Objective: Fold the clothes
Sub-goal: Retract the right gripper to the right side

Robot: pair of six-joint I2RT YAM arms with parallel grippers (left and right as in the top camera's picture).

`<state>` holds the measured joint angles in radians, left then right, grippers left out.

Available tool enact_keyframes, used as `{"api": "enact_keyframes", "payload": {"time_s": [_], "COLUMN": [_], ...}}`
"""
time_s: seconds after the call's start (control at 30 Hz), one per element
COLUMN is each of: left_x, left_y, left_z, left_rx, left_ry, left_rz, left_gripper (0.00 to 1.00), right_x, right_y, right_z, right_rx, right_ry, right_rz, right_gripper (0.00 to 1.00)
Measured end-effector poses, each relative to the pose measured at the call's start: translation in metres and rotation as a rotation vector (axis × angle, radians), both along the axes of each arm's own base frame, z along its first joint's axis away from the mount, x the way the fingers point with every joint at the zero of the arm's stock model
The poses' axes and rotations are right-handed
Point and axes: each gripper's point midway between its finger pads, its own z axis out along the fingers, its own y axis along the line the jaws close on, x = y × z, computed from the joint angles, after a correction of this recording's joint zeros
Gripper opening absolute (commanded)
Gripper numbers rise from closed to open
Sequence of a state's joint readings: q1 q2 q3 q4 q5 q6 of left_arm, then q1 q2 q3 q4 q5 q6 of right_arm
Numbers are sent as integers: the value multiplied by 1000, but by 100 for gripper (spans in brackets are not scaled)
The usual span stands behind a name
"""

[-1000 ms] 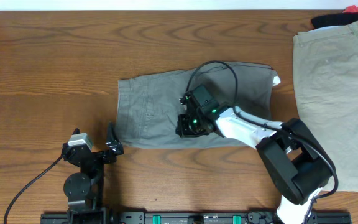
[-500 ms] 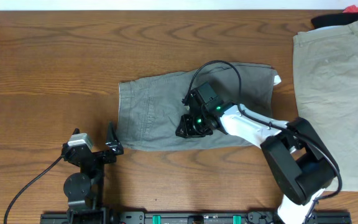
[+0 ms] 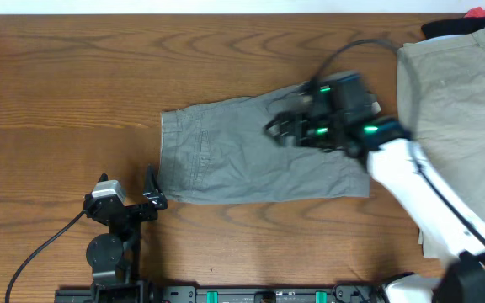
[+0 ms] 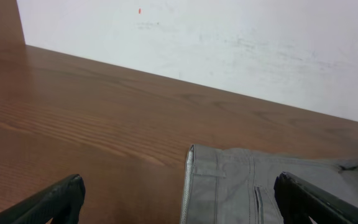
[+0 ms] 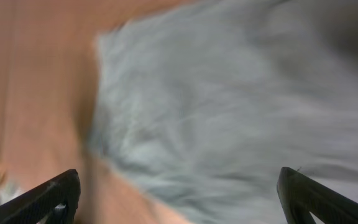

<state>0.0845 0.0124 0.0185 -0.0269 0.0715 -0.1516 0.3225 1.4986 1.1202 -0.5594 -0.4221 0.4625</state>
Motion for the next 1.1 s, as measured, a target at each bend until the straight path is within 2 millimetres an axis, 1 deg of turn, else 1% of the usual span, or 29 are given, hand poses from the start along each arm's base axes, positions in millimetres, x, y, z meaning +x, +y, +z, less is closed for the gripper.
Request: {"api": "enact_keyframes", "payload": {"time_s": [0.07,0.17,0.23,0.3,0.4,0.5,0.57,0.67,1.1], "left_x": [0,0,0,0,0,0,0,0,0], "left_y": [0,0,0,0,0,0,0,0,0], "left_z": [0,0,0,0,0,0,0,0,0], "left_rx": [0,0,0,0,0,0,0,0,0], "left_ry": [0,0,0,0,0,0,0,0,0], "left_rz": [0,0,0,0,0,0,0,0,0], "left_gripper": [98,98,98,98,98,98,98,98,98], "right_x": [12,22,23,20,10,3,-2,-6,-7], "right_y": [-44,-109,-148,-187,-232,-258,-270,-278,-280], "right_z": [6,7,4,-1,-7,-10,-11,-12,-12], "right_rx": [-44,-124,-180,-240,-314,-355,-373,-390,-394], "right_ry": [-13,-11,2,28,69,92,106,118,121], "right_rz": [-128,-318,-429,-540,-665,-742,-776,-799,-802], "right_gripper": [99,99,99,99,99,99,99,99,99]}}
